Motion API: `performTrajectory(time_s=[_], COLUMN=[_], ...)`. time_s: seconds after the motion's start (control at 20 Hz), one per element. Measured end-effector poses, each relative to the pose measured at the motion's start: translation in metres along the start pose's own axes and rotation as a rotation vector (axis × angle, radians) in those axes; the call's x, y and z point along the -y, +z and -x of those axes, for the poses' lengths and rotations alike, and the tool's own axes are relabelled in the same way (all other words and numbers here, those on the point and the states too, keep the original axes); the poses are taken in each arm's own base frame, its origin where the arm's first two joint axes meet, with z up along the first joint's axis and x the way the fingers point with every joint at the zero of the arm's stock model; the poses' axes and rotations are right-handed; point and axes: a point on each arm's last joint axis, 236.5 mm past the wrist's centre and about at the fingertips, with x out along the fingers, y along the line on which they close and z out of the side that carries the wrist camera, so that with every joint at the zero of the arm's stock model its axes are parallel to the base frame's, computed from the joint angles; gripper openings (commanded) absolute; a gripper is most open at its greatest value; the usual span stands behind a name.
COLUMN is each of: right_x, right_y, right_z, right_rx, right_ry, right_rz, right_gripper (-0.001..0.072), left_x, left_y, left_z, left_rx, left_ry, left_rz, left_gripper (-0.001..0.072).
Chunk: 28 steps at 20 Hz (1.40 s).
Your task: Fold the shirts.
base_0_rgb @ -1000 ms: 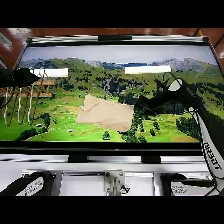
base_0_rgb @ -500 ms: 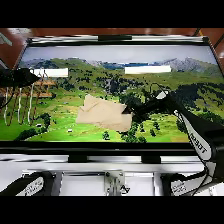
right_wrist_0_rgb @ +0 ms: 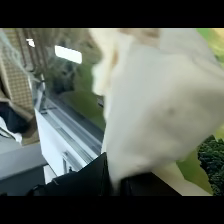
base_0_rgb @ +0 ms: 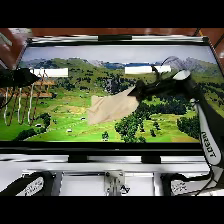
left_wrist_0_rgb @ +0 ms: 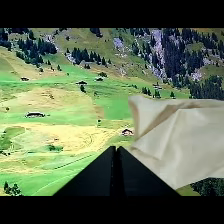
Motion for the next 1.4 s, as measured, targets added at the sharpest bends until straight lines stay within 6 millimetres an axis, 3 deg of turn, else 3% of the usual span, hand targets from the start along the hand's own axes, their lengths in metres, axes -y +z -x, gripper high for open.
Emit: performTrajectory(time_s=[0.15, 0.3, 0.4, 0.5, 0.6, 0.8, 1.2, 1.4], right_x=[-0.059, -0.108, -0.125, -0.125, -0.114, -0.083, -0.059, -0.033], right_y=[0.024, 0.030, 0.024, 0.019, 0.017, 0.025, 0.099, 0.135], right_z=[0.077, 0.148, 0.180, 0.200, 0.212, 0.218, 0.206, 0.228], right_rx=[0.101, 0.212, 0.255, 0.280, 0.291, 0.287, 0.414, 0.532], right_ry=[-0.036, -0.083, -0.108, -0.143, -0.188, -0.265, -0.167, -0.187], right_rz=[0.108, 0.184, 0.196, 0.184, 0.172, 0.134, 0.245, 0.300], right_gripper=[0.0074, 0.0074, 0.0074, 0.0074, 0.0074, 0.0074, 0.0074, 0.0074], left_x=[0.000, 0.000, 0.000, 0.000, 0.000, 0.001, 0.002, 0.003], left_y=[0.000, 0.000, 0.000, 0.000, 0.000, -0.003, -0.009, -0.010], left_z=[0.000, 0.000, 0.000, 0.000, 0.000, 0.000, 0.000, 0.000], left_rx=[0.000, 0.000, 0.000, 0.000, -0.001, -0.011, -0.037, -0.044], left_ry=[0.000, 0.000, 0.000, 0.000, -0.001, -0.005, -0.011, -0.012], left_rz=[0.000, 0.000, 0.000, -0.001, -0.005, -0.011, -0.030, -0.032], left_gripper=[0.0034, 0.0034, 0.0034, 0.0034, 0.0034, 0.0034, 0.0035, 0.0035])
